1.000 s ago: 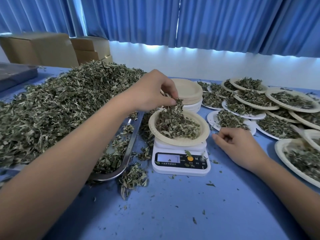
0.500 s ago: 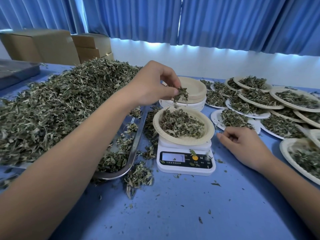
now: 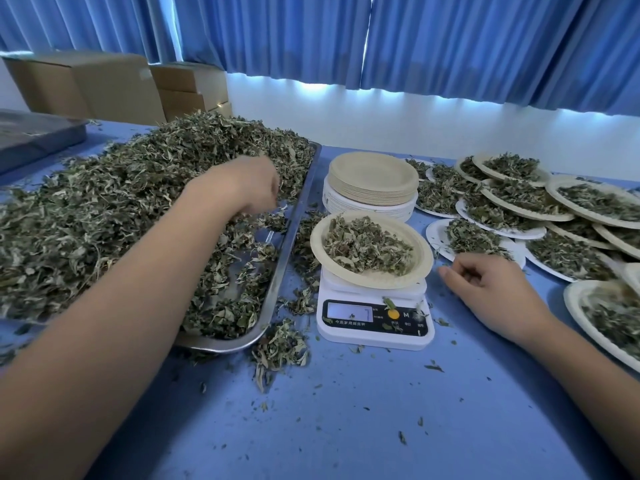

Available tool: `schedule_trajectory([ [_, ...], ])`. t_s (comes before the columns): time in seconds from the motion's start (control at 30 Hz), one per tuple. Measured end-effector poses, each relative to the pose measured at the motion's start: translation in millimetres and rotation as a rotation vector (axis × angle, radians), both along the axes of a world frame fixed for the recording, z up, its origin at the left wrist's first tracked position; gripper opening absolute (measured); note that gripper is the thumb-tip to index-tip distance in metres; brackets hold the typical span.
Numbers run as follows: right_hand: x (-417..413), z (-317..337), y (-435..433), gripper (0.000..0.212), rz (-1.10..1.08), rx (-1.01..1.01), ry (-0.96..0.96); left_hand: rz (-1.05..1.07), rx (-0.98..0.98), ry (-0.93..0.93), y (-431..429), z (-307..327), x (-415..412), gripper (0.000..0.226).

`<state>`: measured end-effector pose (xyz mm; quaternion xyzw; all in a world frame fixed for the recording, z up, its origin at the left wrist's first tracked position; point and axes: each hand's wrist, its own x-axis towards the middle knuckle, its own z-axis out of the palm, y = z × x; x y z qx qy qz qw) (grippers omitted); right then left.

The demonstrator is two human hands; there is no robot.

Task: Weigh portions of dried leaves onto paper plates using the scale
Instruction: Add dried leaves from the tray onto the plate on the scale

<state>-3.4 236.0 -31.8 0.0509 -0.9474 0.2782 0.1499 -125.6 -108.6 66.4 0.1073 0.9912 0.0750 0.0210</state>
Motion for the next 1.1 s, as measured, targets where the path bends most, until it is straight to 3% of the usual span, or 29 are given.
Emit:
schedule_trajectory([
  [0.07, 0, 0, -3, 0.038, -0.020, -0.080, 0.026, -0.029, 0.212, 0.105, 15, 3, 1, 0.011],
  [0.13, 0, 1, -8, 0.028, -0.012, -0.256, 0.032, -0.122, 0.324, -0.010, 29, 0, 7, 0.017],
  [0.2, 2, 3, -14, 0.018, 0.005, -0.420, 0.031, -0.202, 0.293, -0.130, 41, -7, 17, 0.023],
  [0.3, 4, 3, -21, 0.010, 0.032, -0.508, 0.020, -0.222, 0.207, -0.137, 52, -16, 21, 0.016],
  [0.5, 8, 6, -29, 0.019, 0.002, -0.702, -0.066, -0.186, 0.270, -0.153, 63, -19, 30, 0.010],
  [0.67, 18, 21, -24, 0.026, -0.124, -0.850, -0.008, -0.152, 0.559, -0.166, 80, -21, 42, 0.012],
  [0.83, 42, 34, 3, 0.014, -0.239, -1.004, 0.055, -0.170, 0.893, -0.418, 120, -23, 56, 0.015],
  [1.1, 95, 39, 59, 0.014, -0.411, -1.209, 0.142, -0.120, 1.155, -0.476, 214, -10, 76, 0.006],
])
